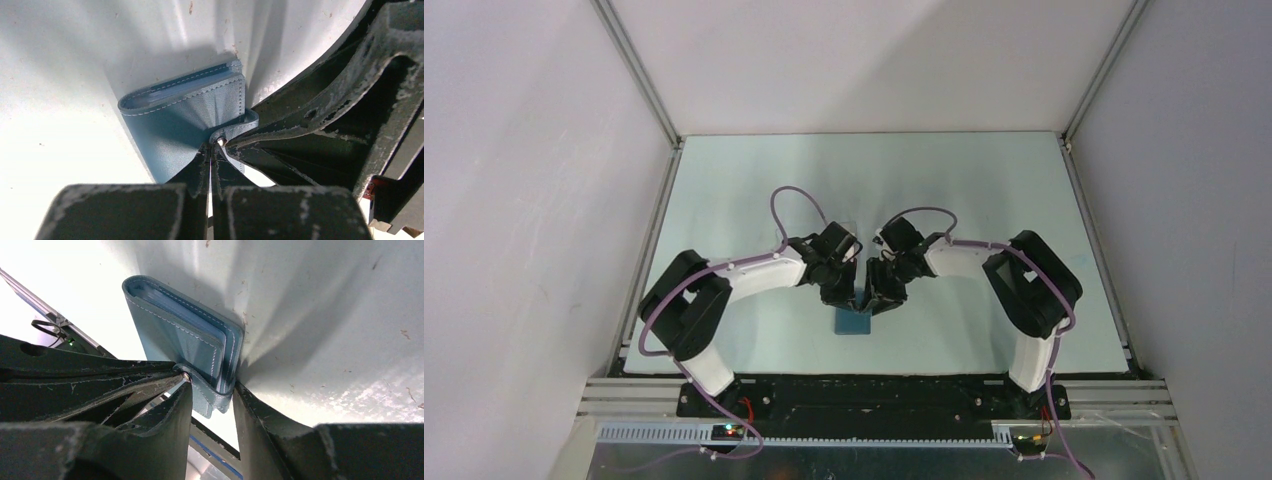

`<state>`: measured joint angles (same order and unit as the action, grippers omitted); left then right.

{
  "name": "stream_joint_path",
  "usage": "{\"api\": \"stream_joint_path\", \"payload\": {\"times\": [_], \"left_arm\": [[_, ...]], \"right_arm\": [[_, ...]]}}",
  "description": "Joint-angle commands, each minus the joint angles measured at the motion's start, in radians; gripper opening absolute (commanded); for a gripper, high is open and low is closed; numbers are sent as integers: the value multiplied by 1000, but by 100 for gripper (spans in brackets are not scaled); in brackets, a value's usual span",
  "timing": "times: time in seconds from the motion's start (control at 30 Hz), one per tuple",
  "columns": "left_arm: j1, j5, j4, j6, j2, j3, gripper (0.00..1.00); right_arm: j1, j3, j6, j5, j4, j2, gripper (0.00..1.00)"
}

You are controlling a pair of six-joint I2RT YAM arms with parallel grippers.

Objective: Put the credit cards into the card holder
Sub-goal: Close the card holder at the center of the board.

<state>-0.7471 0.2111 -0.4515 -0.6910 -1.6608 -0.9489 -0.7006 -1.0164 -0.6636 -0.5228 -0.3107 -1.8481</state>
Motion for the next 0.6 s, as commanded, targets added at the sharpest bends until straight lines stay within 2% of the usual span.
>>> {"api": "stream_joint_path", "payload": {"times": [0.0,0.57], "left_arm": [[-7,-80,-71,-6,-27,-12,0],[-15,-119,-124,-28,-61,-20,0]], "right_arm": [[-35,16,58,207,-72,-103,41],[-104,-40,75,367,-189,-246,37]]}}
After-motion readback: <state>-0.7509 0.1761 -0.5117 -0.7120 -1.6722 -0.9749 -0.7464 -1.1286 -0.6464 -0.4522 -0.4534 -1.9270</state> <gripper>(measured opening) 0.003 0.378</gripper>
